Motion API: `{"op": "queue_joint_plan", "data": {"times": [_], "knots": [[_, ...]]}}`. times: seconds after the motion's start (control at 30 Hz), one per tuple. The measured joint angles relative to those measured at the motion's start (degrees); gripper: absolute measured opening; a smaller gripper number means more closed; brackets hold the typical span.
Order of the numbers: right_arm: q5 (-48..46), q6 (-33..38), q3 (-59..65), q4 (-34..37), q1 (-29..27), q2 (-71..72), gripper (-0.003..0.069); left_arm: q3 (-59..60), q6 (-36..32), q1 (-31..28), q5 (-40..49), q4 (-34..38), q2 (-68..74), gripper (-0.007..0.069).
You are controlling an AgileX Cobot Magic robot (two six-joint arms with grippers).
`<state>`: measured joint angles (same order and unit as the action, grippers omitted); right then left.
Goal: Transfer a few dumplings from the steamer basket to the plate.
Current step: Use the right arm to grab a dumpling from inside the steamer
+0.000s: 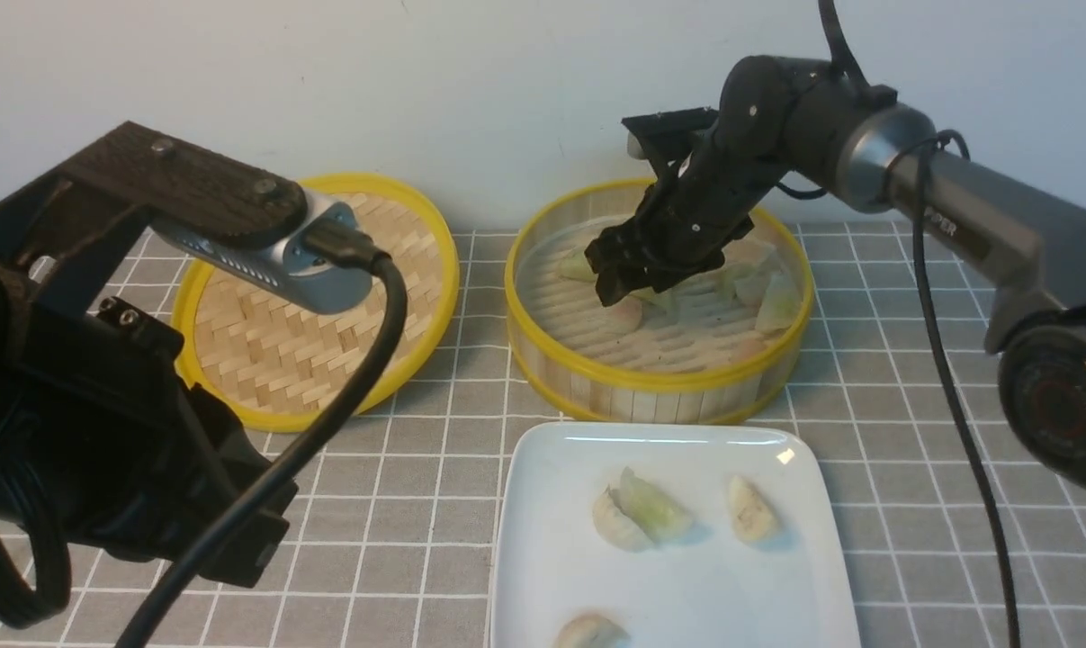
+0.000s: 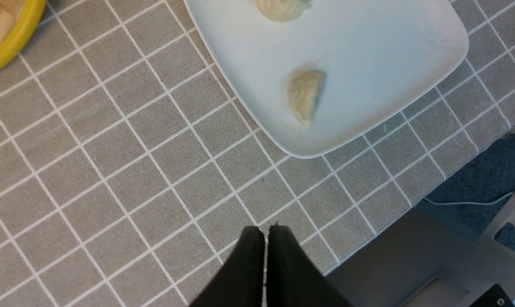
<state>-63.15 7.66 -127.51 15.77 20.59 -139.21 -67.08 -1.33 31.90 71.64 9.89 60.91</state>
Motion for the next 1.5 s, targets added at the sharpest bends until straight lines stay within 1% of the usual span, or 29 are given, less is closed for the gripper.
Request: {"op": "queue_joint_plan", "data": {"times": [0.23,0.4,0.47,0.6,0.63,0.73,0.97,1.2,1.5], "knots": [[-2.46,-1.63,-1.22,-3.54,1.13,-0.74,0.0447,0.00,0.00,0.00,0.00,-0.05,0.00,-0.0005],[-4.86,-5.32,-3.53,-7.42,2.47,-1.30,0.0424,0.00,0.00,0.00,0.00,-0.05,0.00,-0.0005],[-5.91,-6.55,-4.46,-7.80,2.76,-1.35,0.0418,0.00,0.00,0.00,0.00,-0.05,0.00,-0.0005],[-7.80,-8.93,-4.81,-7.43,2.90,-0.97,0.0415,0.00,0.00,0.00,0.00,-0.05,0.00,-0.0005],[-8.01,-9.76,-4.81,-6.37,2.90,-0.15,0.0415,0.00,0.00,0.00,0.00,-0.10,0.00,-0.0005],[-8.10,-10.66,-4.69,-4.78,2.90,1.14,0.0415,0.00,0.38,0.00,0.00,-0.04,0.00,-0.0005],[-8.18,-12.17,-4.09,-4.05,2.90,0.66,0.0415,0.00,0.85,0.00,0.05,-0.04,0.00,-0.0005],[-8.18,-14.14,-3.97,-8.24,2.92,-2.48,0.0415,0.04,0.85,0.00,0.05,-0.09,0.00,-0.0005],[-8.04,-14.38,-4.33,-8.41,2.92,-3.51,0.0412,0.04,0.85,0.00,0.05,-0.03,0.00,-0.0005]]}}
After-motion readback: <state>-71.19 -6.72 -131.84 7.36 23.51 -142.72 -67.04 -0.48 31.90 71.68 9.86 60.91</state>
